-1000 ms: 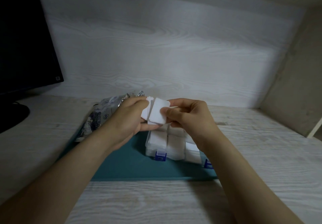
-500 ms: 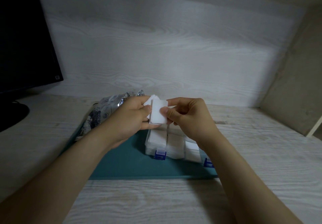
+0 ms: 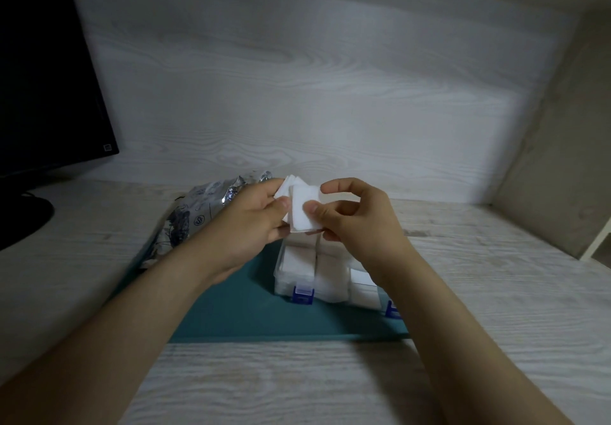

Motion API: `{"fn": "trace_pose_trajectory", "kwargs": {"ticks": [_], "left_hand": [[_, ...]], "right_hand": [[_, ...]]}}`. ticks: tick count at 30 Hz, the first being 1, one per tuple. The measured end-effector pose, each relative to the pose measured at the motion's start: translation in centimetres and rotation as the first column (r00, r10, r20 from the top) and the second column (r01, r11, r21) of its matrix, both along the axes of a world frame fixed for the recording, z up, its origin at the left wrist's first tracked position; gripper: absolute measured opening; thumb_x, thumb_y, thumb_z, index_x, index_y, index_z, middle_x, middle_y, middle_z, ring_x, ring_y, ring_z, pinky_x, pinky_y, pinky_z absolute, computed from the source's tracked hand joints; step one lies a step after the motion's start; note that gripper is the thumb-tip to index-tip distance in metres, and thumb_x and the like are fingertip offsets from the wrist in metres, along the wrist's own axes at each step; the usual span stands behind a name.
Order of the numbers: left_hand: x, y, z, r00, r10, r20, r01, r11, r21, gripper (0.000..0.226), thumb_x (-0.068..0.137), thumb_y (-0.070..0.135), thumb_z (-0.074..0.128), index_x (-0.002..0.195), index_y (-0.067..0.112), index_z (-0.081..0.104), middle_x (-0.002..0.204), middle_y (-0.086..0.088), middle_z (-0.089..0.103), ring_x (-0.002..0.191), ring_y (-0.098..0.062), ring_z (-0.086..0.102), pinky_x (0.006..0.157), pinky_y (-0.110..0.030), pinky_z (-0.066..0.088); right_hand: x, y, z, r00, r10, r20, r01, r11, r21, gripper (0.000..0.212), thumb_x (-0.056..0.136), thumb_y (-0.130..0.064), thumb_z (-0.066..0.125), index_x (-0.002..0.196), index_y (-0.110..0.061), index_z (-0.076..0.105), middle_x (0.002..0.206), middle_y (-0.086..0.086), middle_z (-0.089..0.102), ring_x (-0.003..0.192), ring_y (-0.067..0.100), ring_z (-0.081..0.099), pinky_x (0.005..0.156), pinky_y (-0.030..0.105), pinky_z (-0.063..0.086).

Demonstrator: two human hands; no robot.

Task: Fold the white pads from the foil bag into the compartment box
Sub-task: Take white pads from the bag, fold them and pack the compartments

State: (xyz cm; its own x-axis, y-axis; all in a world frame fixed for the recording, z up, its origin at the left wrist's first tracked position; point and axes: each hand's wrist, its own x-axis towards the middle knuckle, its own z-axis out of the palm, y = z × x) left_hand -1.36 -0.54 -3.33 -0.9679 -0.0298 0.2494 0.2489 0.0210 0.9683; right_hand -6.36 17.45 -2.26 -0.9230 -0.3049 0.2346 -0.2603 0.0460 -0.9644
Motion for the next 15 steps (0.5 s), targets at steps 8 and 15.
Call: {"fn": "trace_pose_trajectory", "kwargs": {"ticks": [8,15], "left_hand": [[-0.39,-0.35,-0.14,0.994,0.109,-0.017,-0.108,0.993,0.048,0.033,0.114,0.007,0.04,0.138,0.018,0.061,0.126,-0.004,0.076,0.117,-0.019,0.073,0.102,-0.035,0.059],[-0.19,0.24,-0.1,0.997,0.076,0.023,-0.078,0.99,0.121,0.034,0.115,0.011,0.038,0.135,0.019,0.064,0.129,-0.007,0.075,0.121,-0.023,0.072,0.106,-0.042,0.056]], "right_hand": [[-0.63,0.31,0.0,0.998,0.02,0.067,-0.016,0.997,-0.07,0.024,0.097,-0.015,0.074,0.121,-0.013,0.072,0.103,0.015,0.078,0.08,0.012,0.07,0.075,0.025,0.056],[-0.56,0.53,0.14,0.968,0.211,0.135,-0.188,0.968,-0.167,0.005,0.098,-0.005,0.069,0.1,-0.001,0.073,0.081,0.007,0.072,0.072,0.013,0.066,0.066,0.022,0.053]]}}
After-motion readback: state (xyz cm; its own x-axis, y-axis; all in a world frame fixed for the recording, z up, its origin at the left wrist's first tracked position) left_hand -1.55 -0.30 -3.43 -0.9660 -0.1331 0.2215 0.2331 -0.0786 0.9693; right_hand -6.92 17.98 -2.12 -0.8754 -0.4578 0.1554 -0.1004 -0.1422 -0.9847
